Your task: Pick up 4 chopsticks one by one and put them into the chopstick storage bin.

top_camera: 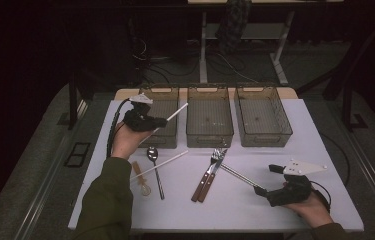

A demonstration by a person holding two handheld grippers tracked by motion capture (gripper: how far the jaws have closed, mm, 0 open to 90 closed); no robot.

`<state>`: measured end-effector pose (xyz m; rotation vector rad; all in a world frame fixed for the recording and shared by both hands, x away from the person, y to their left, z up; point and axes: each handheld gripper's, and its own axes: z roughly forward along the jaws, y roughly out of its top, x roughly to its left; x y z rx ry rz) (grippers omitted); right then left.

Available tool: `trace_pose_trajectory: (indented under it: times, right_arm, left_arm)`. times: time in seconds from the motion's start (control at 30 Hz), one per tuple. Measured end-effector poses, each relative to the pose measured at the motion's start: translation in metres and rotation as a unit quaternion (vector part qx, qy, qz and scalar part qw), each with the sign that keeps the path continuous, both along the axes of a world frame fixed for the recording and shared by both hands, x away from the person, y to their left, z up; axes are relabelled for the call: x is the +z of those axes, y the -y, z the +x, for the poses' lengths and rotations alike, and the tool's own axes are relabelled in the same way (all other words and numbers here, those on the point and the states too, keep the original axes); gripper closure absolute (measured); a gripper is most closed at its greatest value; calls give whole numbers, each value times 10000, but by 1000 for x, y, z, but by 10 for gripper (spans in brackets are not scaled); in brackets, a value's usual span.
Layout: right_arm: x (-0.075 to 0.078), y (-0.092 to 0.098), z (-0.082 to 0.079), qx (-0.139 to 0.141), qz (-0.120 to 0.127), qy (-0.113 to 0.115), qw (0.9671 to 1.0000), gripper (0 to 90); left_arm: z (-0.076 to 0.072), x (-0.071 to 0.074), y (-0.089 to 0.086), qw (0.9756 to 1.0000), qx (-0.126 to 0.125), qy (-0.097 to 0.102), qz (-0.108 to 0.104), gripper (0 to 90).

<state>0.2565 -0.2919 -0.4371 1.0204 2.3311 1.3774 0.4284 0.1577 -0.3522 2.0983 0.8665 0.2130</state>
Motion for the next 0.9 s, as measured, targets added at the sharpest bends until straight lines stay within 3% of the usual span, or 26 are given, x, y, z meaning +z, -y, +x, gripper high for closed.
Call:
trace_pose_trajectory:
  times: [0.2,0.37,0.57,0.9]
  right_arm:
    - [0,2,0,-41,58,6,10000,23]
    - [0,3,0,-49,79,12,10000,23]
    - [-1,3,1,-41,92,-26,9999,23]
    - [-3,5,1,-87,112,-83,9999,23]
  left_arm:
    - [13,3,4,9999,48,55,116,836]
    - [24,4,1,9997,172,142,73,836]
    - [40,4,0,9992,217,207,246,836]
    - [66,6,1,9988,299,352,139,836]
